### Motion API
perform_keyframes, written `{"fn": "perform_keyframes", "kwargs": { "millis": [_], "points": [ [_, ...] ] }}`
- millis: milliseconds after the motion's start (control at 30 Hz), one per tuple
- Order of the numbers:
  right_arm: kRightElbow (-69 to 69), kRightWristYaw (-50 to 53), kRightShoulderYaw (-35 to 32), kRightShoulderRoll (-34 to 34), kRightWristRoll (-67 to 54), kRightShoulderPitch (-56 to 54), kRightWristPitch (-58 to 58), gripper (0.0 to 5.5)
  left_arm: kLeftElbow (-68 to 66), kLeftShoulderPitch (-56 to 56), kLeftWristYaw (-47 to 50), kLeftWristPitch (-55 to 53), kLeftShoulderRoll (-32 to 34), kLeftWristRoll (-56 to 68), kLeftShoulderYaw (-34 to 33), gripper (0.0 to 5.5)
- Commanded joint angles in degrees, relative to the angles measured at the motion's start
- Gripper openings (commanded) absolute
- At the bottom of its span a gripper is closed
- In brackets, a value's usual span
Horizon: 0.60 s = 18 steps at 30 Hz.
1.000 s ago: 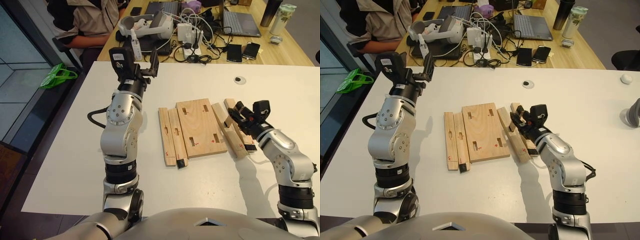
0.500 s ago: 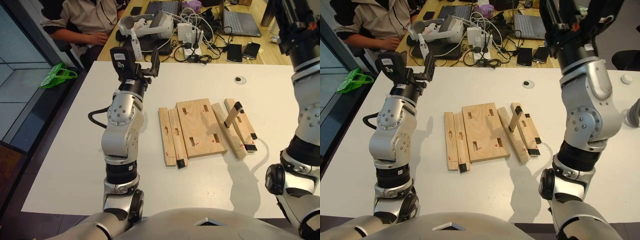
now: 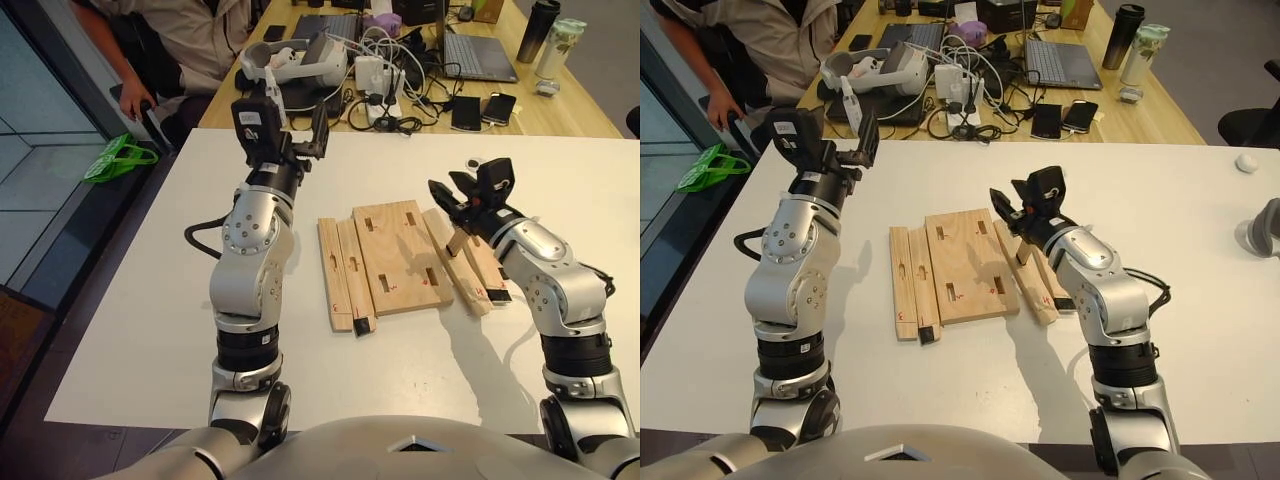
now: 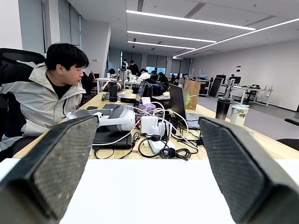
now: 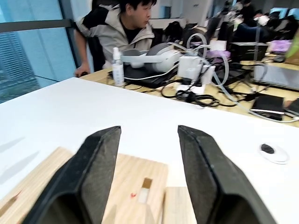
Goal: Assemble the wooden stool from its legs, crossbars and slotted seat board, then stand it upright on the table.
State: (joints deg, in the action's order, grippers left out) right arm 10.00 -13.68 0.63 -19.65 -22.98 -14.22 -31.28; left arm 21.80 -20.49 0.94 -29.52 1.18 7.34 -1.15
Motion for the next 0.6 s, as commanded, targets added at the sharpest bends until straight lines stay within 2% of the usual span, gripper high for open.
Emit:
{"fn": "perform_keyframes", "kwargs": {
  "millis": [33, 133, 233, 400, 500, 600],
  "points": [
    [-7.1, 0.4, -2.1, 3.7, -1.0, 2.4, -1.8, 2.23, 0.0, -0.7, 0.4, -0.2, -0.1, 0.0, -0.5, 3.97],
    [-4.4, -0.9, -6.5, 6.7, -6.6, -0.9, -0.6, 2.23, 0.1, -1.2, 0.4, -0.1, -0.1, -0.2, -0.4, 3.97],
    [-0.1, -0.7, -13.8, 9.4, -18.7, -4.3, -3.6, 2.23, 0.2, -1.7, 0.3, 0.1, 0.1, -0.2, -0.5, 3.97],
    [0.6, 4.3, -27.0, 7.3, -35.5, -12.5, -5.4, 2.23, 0.0, -2.3, 0.3, 0.2, 0.3, -0.1, -1.0, 3.97],
    [-4.1, 5.1, -28.8, 1.8, -30.9, -11.1, -4.9, 2.23, -0.6, -2.3, 0.2, 0.3, 0.2, -0.3, -0.8, 3.97],
    [-5.2, 2.8, -23.4, -2.6, -22.5, -3.1, -6.0, 2.23, -0.5, -2.3, 0.0, 0.1, 0.4, -0.3, -0.7, 3.97]
  ]
}}
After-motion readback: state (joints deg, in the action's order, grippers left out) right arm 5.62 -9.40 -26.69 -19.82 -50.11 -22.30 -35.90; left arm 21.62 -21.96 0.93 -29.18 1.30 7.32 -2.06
